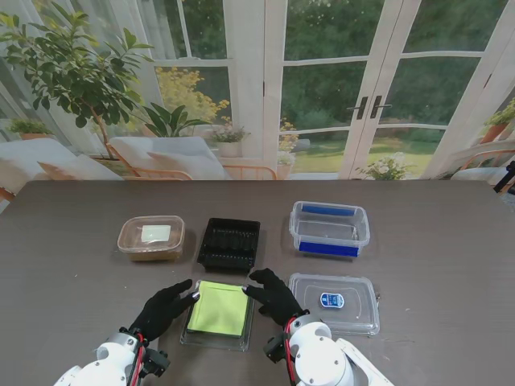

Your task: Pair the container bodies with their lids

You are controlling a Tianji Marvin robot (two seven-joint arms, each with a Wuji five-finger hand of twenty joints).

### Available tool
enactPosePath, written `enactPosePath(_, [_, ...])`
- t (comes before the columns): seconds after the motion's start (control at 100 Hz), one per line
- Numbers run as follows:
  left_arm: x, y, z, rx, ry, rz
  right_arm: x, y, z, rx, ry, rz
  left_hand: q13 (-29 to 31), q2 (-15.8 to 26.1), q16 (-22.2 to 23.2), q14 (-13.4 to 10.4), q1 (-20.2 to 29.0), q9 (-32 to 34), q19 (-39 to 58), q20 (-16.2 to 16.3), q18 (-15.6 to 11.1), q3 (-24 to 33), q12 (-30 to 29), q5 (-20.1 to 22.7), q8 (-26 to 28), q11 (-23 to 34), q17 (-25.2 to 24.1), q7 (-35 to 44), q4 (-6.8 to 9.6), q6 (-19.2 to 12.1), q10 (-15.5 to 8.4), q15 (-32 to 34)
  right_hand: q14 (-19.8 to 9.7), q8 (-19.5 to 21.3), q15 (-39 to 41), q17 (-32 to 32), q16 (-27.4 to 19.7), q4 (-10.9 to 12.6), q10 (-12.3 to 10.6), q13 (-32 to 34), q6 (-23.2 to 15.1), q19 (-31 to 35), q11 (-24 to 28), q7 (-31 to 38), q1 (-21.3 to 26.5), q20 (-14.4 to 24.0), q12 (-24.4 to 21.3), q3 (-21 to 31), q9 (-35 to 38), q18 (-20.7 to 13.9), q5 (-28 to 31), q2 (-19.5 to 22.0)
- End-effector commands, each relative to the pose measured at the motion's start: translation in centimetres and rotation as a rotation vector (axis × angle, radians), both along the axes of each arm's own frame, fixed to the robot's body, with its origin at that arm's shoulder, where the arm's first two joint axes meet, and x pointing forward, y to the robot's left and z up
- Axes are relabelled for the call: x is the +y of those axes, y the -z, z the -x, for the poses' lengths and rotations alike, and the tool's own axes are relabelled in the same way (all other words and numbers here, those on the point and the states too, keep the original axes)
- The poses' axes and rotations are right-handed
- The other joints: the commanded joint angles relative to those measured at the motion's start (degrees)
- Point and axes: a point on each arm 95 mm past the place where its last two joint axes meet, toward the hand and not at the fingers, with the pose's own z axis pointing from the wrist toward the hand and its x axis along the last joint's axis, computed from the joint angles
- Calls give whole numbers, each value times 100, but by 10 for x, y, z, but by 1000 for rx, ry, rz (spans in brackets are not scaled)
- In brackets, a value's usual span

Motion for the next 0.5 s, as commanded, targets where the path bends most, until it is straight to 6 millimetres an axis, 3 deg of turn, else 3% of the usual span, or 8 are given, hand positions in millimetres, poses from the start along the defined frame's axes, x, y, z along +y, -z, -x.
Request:
enactPosePath(0.0, [-7, 1, 4, 24, 17, 22, 5, 4, 7, 27, -16, -9, -207, 259, -103, -29, 73, -196, -68, 91, -11, -171, -50, -161, -58, -67, -42, -74, 248, 9, -73, -145, -165, -54, -55, -2881, -112, 134, 62, -181, 33, -134, -4, 101, -223, -187, -43, -144, -231, -185, -235, 105])
enactPosePath(0.39, [-12, 2, 18, 73, 7, 52, 13, 4, 17, 83, -30, -38, -216, 348, -126, -38, 173, -465, -259, 76, -56, -343, -141, -488, -148, -117, -149, -101, 245, 161, -47, -583, -94, -218, -74, -3028, -155, 133, 94, -425, 100, -251, 13, -90, -242, -290, -68, -220, -444, -153, -250, 173])
enactPosePath(0.49, [-14, 2, 20, 85, 7, 64, 15, 5, 18, 101, -34, -42, -265, 357, -105, -87, 225, -535, -282, 74, -91, -371, -156, -521, -160, -131, -174, -107, 247, 141, -52, -627, 108, -247, -92, -3059, -173, 132, 111, -532, 99, -299, -13, -106, -244, -329, -93, -238, -445, 16, -240, 179])
